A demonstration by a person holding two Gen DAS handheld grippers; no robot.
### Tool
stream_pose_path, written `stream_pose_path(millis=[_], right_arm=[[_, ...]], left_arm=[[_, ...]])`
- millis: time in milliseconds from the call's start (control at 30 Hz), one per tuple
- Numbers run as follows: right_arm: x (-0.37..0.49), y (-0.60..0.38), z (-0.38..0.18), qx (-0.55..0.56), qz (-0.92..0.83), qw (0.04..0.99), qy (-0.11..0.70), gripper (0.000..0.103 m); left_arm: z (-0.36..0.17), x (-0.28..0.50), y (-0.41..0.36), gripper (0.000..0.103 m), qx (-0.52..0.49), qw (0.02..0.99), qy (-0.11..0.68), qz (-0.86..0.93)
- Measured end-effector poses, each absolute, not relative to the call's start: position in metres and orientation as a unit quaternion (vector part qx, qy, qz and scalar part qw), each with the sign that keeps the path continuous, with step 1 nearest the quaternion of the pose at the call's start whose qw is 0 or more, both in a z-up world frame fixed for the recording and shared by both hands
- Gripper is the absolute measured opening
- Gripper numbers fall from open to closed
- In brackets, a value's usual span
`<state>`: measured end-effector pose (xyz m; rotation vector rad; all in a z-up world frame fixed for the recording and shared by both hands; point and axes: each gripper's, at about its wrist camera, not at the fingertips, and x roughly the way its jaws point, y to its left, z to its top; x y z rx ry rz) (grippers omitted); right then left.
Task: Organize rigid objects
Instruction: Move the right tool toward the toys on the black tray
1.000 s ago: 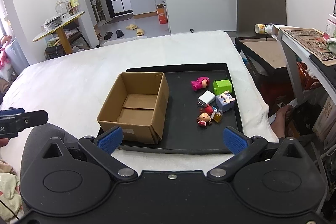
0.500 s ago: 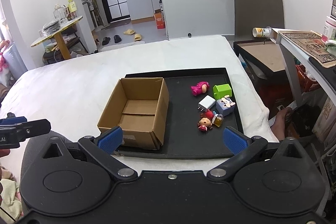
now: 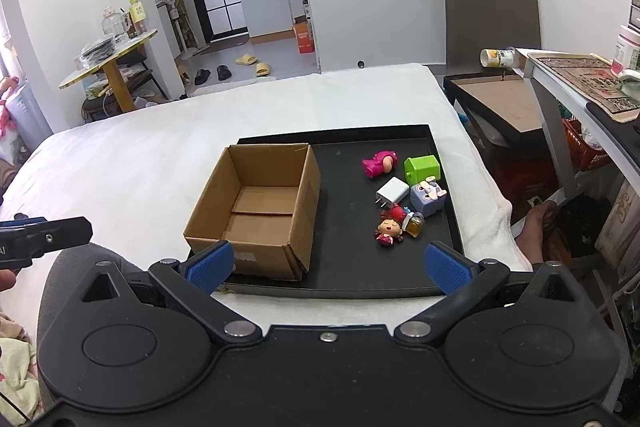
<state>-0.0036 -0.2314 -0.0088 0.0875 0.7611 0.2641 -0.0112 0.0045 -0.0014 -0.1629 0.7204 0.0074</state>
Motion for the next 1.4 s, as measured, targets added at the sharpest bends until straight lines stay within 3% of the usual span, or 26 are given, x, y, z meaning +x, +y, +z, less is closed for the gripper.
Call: stream_pose_path(millis=[1400], right_arm=[[0.021,-0.237,-0.018,0.047,0.112,0.919,0.374,0.103]], left_arm=[[-0.009,0.015,0.017,0.102,-0.092,0.931,0.353,0.029]])
